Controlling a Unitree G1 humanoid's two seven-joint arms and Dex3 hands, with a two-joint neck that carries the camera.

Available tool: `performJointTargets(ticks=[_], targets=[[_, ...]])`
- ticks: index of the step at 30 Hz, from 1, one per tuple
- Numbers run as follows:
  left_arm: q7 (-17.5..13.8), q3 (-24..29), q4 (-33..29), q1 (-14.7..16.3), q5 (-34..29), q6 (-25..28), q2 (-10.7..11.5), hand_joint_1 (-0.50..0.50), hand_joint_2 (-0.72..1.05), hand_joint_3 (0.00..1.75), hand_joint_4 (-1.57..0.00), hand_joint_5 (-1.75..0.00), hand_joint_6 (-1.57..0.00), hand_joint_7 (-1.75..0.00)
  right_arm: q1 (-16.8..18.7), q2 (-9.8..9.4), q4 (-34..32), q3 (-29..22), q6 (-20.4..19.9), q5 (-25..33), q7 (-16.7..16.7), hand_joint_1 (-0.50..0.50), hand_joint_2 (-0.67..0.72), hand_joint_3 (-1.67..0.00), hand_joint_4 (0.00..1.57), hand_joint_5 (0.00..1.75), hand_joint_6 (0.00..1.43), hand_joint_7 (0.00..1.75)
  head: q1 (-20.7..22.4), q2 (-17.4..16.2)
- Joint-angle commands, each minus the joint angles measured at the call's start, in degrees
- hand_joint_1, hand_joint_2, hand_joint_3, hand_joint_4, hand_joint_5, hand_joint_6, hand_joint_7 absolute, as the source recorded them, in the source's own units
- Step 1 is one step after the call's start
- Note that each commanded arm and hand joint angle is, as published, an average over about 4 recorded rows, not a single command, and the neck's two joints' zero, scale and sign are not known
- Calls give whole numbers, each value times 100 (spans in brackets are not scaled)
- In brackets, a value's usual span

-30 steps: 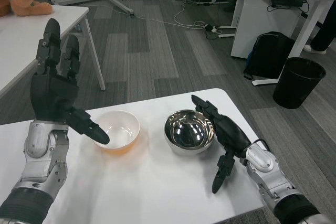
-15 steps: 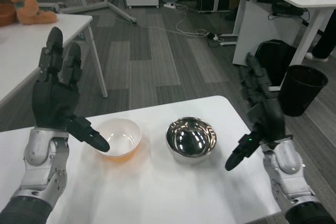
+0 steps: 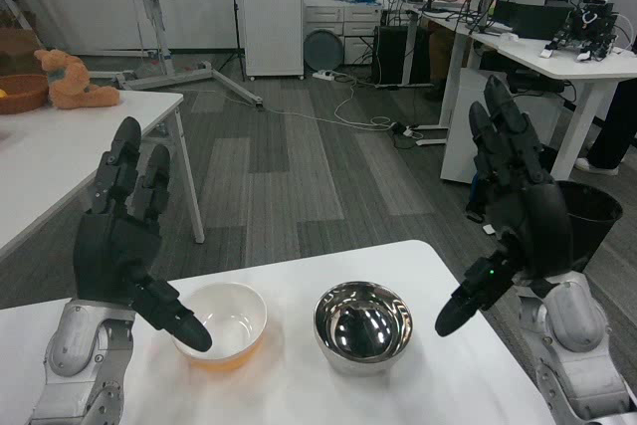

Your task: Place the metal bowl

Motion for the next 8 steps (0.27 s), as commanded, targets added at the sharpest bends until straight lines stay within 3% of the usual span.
performJointTargets(ticks=[1,8], targets=[[-31,19,61,8,-16,9,49,-50,-64,0,0,0,0,0,-242,-64,-78,223,-33,-8,-78,-44,52,0,0,0,0,0,52,70],[-31,7,57,16,-9,0,43,-50,-64,0,0,0,0,0,-599,-170,-22,591,59,-282,-78,-42,53,0,0,0,0,0,85,124]])
